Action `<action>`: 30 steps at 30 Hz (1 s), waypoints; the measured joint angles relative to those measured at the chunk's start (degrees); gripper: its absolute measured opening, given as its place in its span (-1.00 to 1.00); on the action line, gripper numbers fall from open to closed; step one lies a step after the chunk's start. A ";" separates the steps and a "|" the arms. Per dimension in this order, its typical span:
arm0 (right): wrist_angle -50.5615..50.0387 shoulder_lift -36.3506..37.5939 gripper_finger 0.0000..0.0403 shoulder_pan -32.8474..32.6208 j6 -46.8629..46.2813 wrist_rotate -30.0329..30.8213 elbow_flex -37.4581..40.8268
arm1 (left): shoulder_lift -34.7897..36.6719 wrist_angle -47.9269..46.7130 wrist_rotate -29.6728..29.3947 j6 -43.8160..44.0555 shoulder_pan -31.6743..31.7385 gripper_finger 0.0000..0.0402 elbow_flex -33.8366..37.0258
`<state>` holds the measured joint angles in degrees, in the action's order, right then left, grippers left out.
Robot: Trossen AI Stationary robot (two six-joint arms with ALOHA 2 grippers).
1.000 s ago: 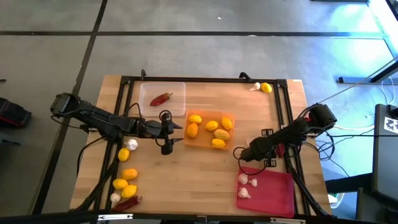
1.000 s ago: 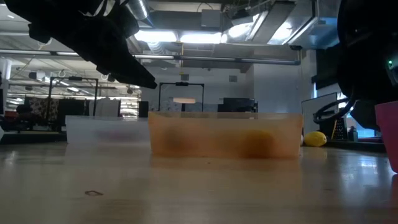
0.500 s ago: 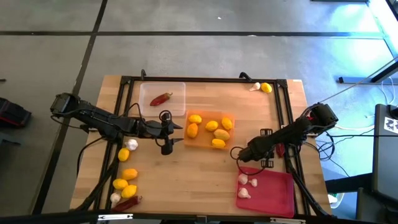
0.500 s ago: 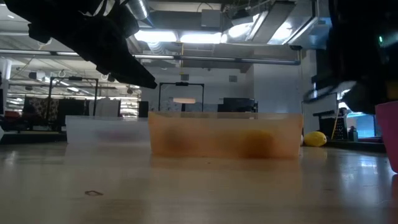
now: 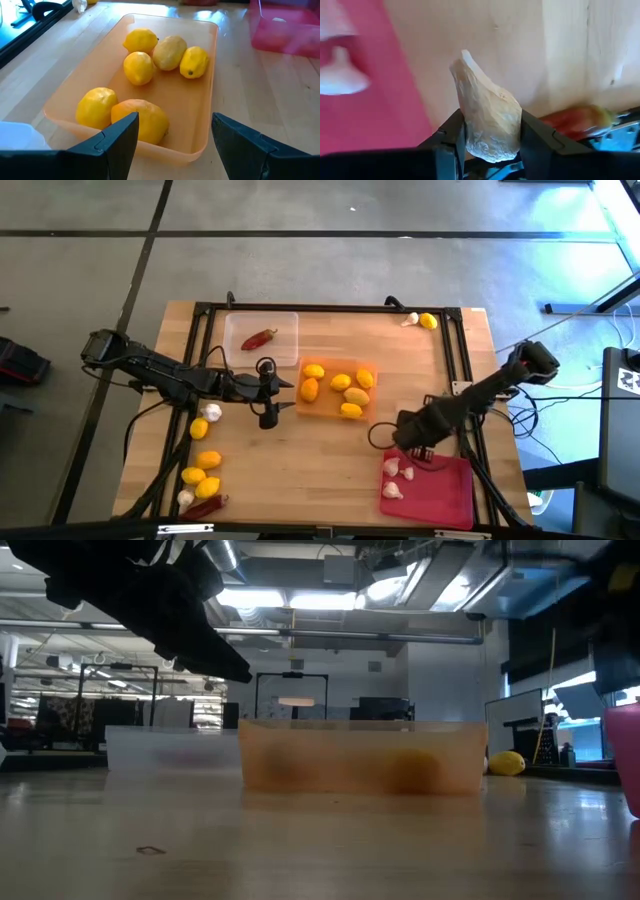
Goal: Sort produce into baskets
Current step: Put the garlic into the red bin
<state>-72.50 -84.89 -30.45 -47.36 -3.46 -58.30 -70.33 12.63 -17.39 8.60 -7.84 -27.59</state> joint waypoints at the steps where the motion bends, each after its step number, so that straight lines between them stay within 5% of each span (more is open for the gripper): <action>1: 0.22 0.22 -0.37 -1.10 -1.72 -0.04 -0.56 | -0.01 0.04 0.00 0.00 0.00 0.23 0.00; 13: 4.76 0.48 -0.37 -12.90 -20.55 -2.16 -9.85 | -0.01 0.02 0.00 0.19 0.00 0.23 0.00; 20: 16.47 -1.58 -0.37 -19.79 -29.65 -0.64 -8.08 | 0.00 -0.01 0.00 1.22 0.00 0.23 0.00; 30: 17.69 -7.93 -0.21 -22.43 -31.96 -0.59 -6.41 | 0.00 -0.01 0.00 1.11 0.00 0.23 0.00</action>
<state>-54.80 -92.82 -52.88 -79.32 -4.05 -64.71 -70.33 12.62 -17.38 9.72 -7.84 -27.59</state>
